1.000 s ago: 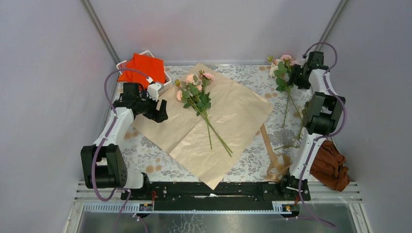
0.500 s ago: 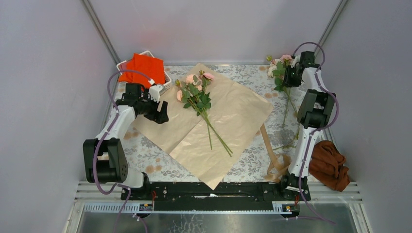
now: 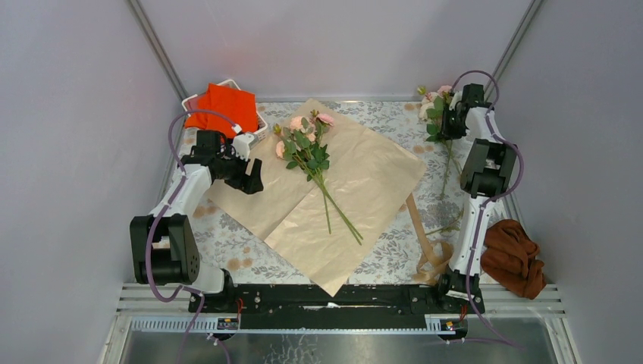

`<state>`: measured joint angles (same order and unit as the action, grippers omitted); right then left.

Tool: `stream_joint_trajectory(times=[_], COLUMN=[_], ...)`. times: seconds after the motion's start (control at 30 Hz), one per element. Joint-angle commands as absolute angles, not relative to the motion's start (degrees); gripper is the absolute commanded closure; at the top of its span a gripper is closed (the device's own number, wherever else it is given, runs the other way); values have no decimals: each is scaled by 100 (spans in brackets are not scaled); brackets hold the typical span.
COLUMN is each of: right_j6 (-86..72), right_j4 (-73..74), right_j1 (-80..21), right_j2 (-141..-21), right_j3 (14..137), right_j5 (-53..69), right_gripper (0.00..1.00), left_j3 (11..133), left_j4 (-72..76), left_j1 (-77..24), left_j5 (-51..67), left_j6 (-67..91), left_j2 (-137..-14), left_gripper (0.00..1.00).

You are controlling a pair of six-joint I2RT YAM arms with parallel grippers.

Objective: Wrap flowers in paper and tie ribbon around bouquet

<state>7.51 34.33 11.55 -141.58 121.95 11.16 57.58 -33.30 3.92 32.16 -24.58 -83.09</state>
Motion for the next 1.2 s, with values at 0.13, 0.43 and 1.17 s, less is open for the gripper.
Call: stream_joint_trajectory(times=[0.13,0.43,1.17], right_j6=[1272,302,-3203], right_j4=[3983,3405,188], right_j1=[765,765,-3196], right_j2=[-13990,-11631,-12630], right_j3=[12629,12380,10818], right_j5=[1049,1864,1191], right_gripper=[100,100,83], left_j3=[5846,5809,5830], left_j4=[-3364,-3368,-3229], left_j1=[443,447,441], left_j5=[3340,3487,3138], left_j6=[-2496,-2583,-2445], left_j2=[-8298,-8185,-8213], left_gripper=[14,14,14])
